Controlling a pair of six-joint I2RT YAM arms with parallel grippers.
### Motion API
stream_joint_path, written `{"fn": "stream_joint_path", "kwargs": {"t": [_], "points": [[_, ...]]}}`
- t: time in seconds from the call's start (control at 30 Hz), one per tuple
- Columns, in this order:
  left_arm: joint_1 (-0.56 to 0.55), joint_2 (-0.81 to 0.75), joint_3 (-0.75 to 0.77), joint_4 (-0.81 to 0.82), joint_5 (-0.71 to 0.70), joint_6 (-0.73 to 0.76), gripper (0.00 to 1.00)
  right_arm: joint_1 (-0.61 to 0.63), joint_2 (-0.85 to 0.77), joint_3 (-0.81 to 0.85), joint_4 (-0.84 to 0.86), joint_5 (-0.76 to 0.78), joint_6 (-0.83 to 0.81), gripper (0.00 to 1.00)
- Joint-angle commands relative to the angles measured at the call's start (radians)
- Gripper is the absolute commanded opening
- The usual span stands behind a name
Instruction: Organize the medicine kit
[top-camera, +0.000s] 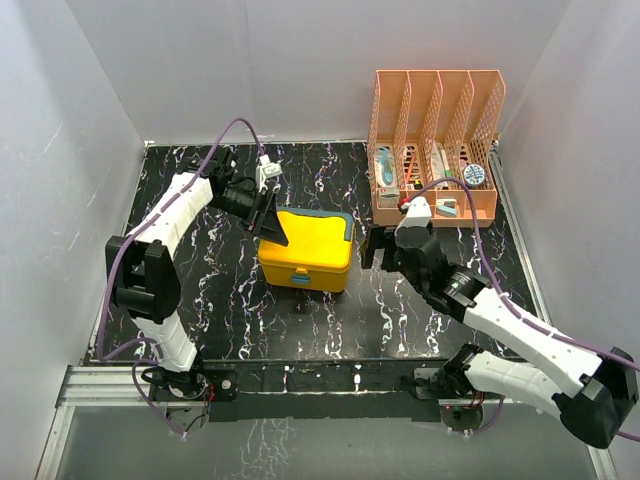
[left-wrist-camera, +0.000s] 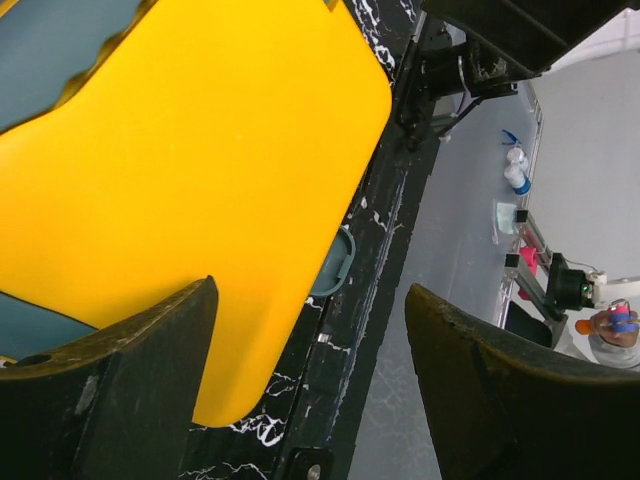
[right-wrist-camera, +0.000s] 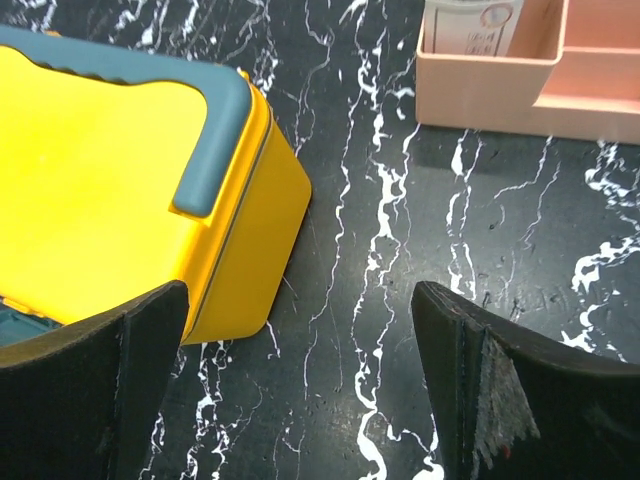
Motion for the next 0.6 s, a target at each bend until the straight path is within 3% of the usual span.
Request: {"fn": "stream_joint_path", "kwargs": {"t": [0.0, 0.27, 0.57], "points": [[0.001, -0.035, -0.061, 0.076, -0.052, -0.002, 0.74, 0.002, 0.046, -0.008, 0.101, -0.046, 0.03, 0.9], [0.002, -0.055, -0.142, 0.126, -0.062, -0.024, 0.74, 0.002, 0.149, -0.013, 0.196, -0.091, 0.024, 0.81], [0.004, -0.088, -0.169, 0.12, -0.069, -0.033, 0.74, 0.002, 0.399, 0.111, 0.311, -0.18, -0.032, 0.77]]}}
